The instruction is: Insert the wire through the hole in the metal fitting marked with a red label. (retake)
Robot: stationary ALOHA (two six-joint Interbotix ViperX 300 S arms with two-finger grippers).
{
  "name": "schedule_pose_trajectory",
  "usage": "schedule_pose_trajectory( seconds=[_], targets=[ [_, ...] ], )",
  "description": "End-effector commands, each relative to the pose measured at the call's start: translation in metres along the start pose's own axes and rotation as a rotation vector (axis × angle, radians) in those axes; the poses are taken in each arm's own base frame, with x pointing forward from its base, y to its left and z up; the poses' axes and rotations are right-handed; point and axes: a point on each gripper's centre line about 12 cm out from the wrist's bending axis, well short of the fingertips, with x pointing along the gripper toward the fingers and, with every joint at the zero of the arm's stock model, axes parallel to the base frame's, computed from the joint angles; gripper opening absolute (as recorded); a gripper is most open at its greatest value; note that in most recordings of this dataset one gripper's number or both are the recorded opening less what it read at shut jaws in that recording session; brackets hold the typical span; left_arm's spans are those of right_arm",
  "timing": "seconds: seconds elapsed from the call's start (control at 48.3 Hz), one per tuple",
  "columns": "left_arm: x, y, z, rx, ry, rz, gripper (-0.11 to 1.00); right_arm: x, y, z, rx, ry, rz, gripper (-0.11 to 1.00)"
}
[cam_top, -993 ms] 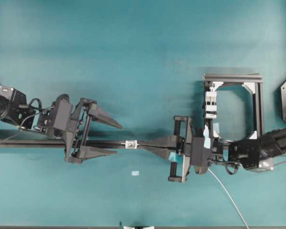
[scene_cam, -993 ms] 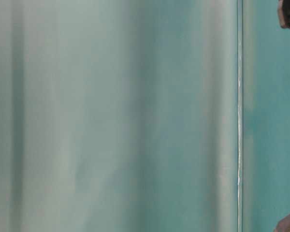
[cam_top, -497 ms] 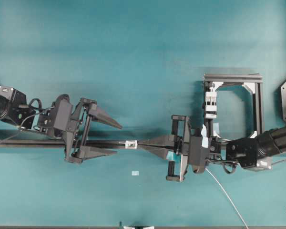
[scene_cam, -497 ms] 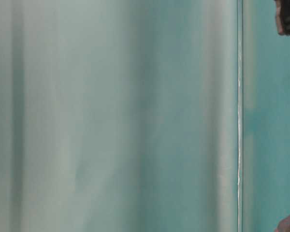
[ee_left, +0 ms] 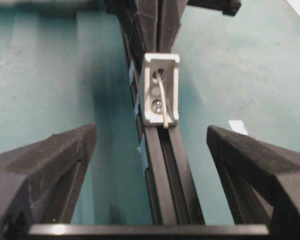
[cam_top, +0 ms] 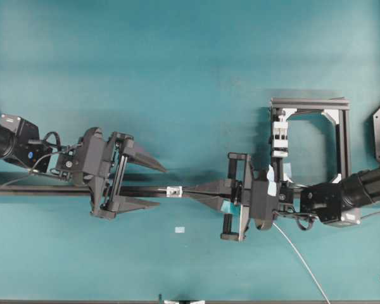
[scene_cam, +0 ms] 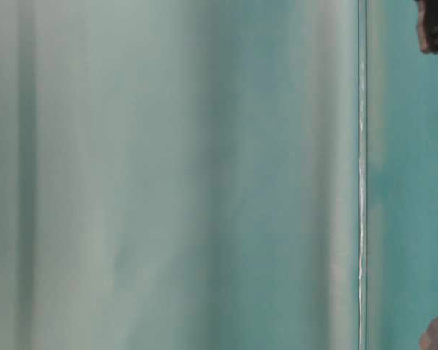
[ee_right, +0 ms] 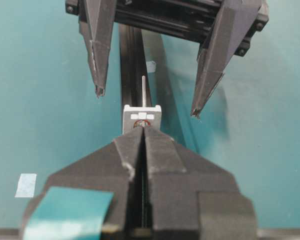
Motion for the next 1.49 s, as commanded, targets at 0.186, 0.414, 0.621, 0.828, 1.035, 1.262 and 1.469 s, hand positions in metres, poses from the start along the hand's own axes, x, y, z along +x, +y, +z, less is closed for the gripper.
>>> schedule_pose_trajectory(
  seconds=[0.186,0.414,0.621,0.828,1.035,1.262,1.469],
  targets=[
    [0.0001,-0.0073,0.0201,0.001,-0.061,-0.021,0.44,0.0024,0.0025,0.0091,0.016,-0.022,0.005,0.02],
    [0.0003,-0.0104,0.0195,-0.006,-0.053,-0.028,-0.01,0.0024,0.0025,0.0091,0.016,-0.022,0.005,0.02],
    [-0.0027,-0.0098,0.0194,-0.03,-0.05,-0.028,-0.1,0.0021,0.0022,0.0087,0.015,-0.02,0.005,0.02],
    [-0.0027,-0.0098,0.0194,-0.033,-0.05,-0.028,-0.1,0.0027,0.0022,0.0074,0.017,-0.007,0.005,0.02],
    [-0.0022,-0.0098,0.0189,-0.035,-0.044,-0.027,-0.1,0.006,0.0036,0.0051,0.022,0.028,0.009,0.02],
    [-0.001,-0.0097,0.0176,-0.035,-0.027,-0.025,-0.1,0.0063,0.0074,0.0063,-0.001,0.041,0.034,0.02],
    [-0.001,-0.0098,0.0171,-0.034,-0.022,-0.026,-0.1,0.0033,0.0076,0.012,0.0,0.034,0.039,0.06]
  ],
)
